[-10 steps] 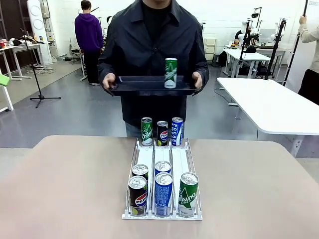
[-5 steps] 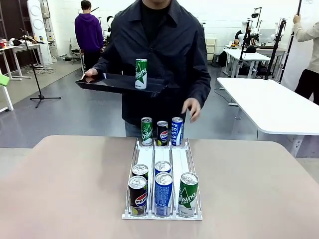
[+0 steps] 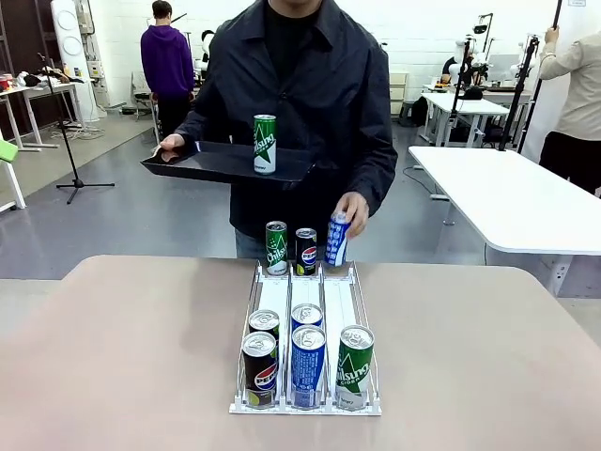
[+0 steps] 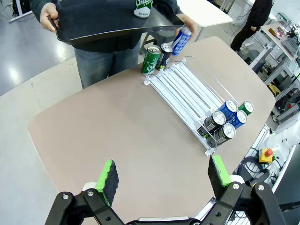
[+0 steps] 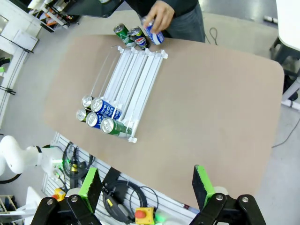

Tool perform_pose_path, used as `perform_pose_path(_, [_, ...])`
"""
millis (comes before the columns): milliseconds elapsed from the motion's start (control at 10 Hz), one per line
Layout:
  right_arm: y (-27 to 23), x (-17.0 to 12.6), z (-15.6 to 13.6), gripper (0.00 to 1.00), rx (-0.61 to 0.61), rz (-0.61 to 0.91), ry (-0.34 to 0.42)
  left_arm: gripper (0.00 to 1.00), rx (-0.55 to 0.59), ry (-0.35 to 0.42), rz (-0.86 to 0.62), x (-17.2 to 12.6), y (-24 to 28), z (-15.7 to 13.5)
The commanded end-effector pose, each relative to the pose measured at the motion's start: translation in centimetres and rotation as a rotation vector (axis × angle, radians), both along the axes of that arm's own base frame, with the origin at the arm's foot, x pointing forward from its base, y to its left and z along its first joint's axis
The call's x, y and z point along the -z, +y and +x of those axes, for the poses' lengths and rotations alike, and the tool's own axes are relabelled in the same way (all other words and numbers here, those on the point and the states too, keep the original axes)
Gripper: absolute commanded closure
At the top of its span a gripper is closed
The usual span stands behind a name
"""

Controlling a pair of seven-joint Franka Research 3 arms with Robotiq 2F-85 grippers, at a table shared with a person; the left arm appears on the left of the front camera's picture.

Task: Retrieve and hand over the desired beverage to the person.
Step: Pick up another can of the same type that the person held from the Automatic Can Dispenser.

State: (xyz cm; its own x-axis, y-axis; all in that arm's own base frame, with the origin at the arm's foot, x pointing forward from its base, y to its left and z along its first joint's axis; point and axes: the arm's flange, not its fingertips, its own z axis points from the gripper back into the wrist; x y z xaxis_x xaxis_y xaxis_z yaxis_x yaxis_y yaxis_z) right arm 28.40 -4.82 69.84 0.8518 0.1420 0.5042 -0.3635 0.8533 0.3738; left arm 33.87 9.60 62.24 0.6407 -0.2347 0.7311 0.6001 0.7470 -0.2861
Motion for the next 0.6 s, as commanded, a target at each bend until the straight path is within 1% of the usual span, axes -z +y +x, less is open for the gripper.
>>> perform_pose_path(0, [-0.04, 0.08, -0.07, 0.0, -0.019, 0.011, -0.007, 0.0, 0.021, -0.015, -0.003, 0.06, 0.23, -0.02])
perform_pose_path(500, [-0.04, 0.08, -0.07, 0.0, -0.019, 0.011, -0.007, 0.0, 0.021, -0.015, -0.003, 0.06, 0.23, -0.02])
